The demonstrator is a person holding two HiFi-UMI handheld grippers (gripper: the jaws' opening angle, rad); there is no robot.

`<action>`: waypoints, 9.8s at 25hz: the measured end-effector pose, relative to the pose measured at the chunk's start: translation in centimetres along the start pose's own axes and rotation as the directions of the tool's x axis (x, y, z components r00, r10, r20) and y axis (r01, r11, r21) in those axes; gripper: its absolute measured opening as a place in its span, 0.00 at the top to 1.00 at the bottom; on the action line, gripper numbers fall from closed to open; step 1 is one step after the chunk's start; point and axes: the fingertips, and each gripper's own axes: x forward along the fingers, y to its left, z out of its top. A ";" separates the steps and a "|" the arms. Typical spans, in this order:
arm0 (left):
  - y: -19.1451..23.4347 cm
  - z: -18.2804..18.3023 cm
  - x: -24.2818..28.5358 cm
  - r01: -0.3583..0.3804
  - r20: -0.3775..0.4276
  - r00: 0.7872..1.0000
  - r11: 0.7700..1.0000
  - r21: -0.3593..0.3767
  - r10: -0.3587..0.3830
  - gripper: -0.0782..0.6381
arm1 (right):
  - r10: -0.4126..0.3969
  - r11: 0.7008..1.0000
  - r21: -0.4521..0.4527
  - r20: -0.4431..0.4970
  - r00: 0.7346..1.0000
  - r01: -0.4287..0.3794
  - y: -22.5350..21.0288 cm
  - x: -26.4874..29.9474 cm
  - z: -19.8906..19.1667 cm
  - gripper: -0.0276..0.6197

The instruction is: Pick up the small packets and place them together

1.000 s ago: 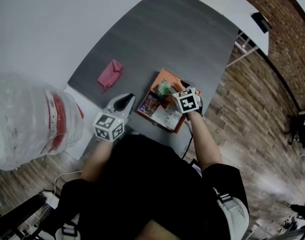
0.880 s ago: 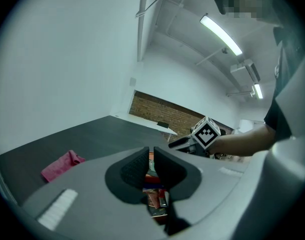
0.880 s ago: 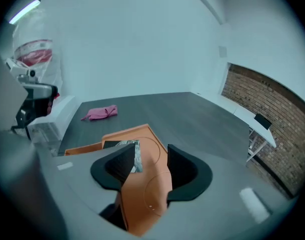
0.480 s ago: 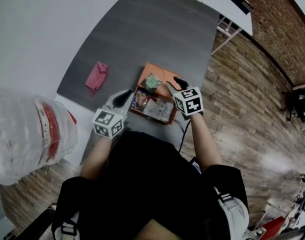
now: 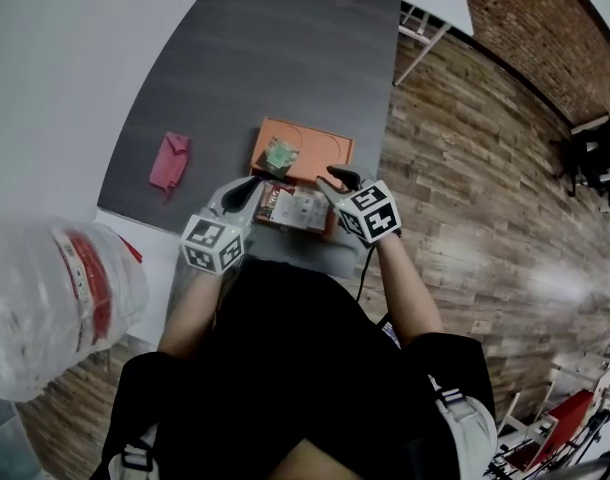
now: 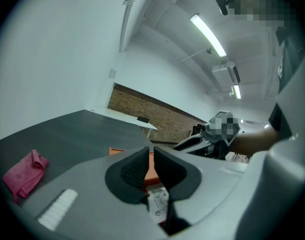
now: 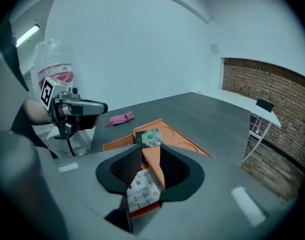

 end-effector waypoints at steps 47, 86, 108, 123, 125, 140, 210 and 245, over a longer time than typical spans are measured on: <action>0.5 -7.3 -4.1 -0.076 -0.140 0.989 0.985 -0.156 0.055 0.85 | -0.036 0.906 -0.339 -0.656 0.754 -0.253 5.3 7.6 -14.2 0.58; 1.3 -7.1 -4.6 -0.074 -0.134 0.990 0.983 -0.168 0.052 0.85 | 0.048 0.903 -0.317 -0.595 0.802 -0.290 4.7 6.4 -11.7 0.84; 0.5 -4.1 -1.0 0.021 -0.107 0.994 0.996 -0.090 -0.031 0.85 | 0.096 0.995 0.017 -0.131 0.987 -0.094 0.3 -0.5 -2.9 0.92; 1.0 -2.5 -0.3 0.014 -0.098 0.995 0.998 -0.055 -0.020 0.85 | -0.023 0.825 0.562 -0.058 0.998 0.052 -6.7 2.8 -5.0 0.92; 1.1 -2.7 -0.3 0.013 -0.100 0.995 0.998 -0.059 -0.019 0.85 | -0.036 0.816 0.574 -0.061 0.997 0.065 -6.9 2.9 -5.2 0.91; 0.6 -2.3 0.2 0.026 -0.091 0.995 0.999 -0.047 -0.030 0.85 | -0.099 0.870 0.485 -0.001 0.995 0.087 -6.7 0.9 -3.4 0.82; 3.8 -6.9 -5.6 -0.143 -0.142 0.983 0.969 -0.203 0.116 0.85 | 0.011 0.968 -0.213 -0.498 0.867 -0.134 7.5 12.5 -10.3 0.52; 2.2 -4.8 -2.1 -0.043 -0.127 0.992 0.991 -0.124 0.027 0.85 | 0.010 0.996 0.088 -0.108 0.994 0.000 1.5 5.4 0.4 0.93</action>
